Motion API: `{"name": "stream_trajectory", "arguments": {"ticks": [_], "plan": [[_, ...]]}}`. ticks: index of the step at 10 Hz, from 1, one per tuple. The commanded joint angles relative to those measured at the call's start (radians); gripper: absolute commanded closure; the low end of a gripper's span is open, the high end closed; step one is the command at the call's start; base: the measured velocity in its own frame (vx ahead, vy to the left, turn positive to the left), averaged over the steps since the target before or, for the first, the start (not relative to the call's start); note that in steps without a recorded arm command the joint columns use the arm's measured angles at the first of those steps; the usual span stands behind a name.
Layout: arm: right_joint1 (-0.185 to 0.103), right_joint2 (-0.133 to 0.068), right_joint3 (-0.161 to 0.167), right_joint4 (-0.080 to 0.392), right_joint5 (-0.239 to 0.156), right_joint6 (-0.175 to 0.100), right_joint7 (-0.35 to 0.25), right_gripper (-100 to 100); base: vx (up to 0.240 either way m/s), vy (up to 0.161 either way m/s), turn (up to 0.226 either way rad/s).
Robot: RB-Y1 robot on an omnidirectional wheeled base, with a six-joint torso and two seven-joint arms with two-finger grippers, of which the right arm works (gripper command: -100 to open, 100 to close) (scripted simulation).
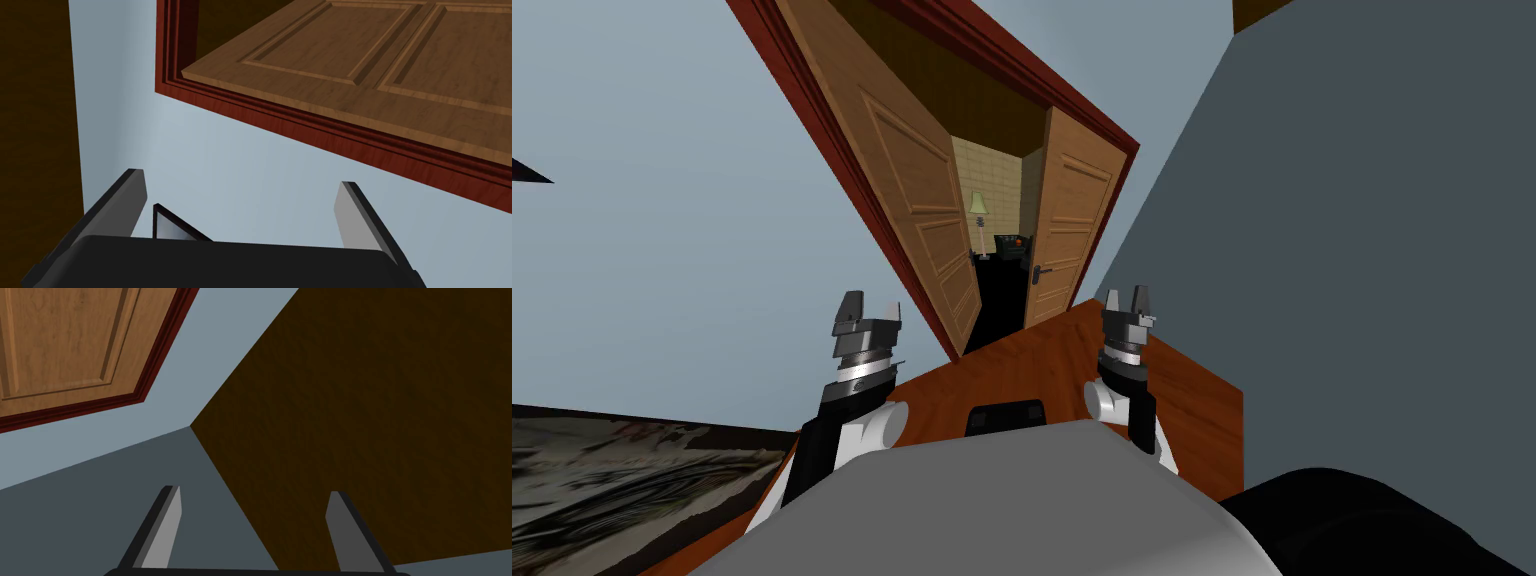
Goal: Push the door open
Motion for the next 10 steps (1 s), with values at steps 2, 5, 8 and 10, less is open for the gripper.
{"name": "stream_trajectory", "arguments": {"ticks": [2, 5, 8, 10], "plan": [[-0.024, -0.016, 0.009, 0.048, 0.002, 0.015, -0.007, -100, 0.131, -0.106, 0.068], [-0.044, -0.028, 0.017, 0.089, 0.004, 0.028, -0.013, -100, 0.088, -0.059, 0.037], [-0.079, -0.045, 0.030, 0.158, 0.007, 0.050, -0.022, -100, 0.106, -0.106, 0.065], [-0.099, -0.054, 0.038, 0.198, 0.008, 0.063, -0.028, -100, 0.099, -0.100, 0.055]]}}
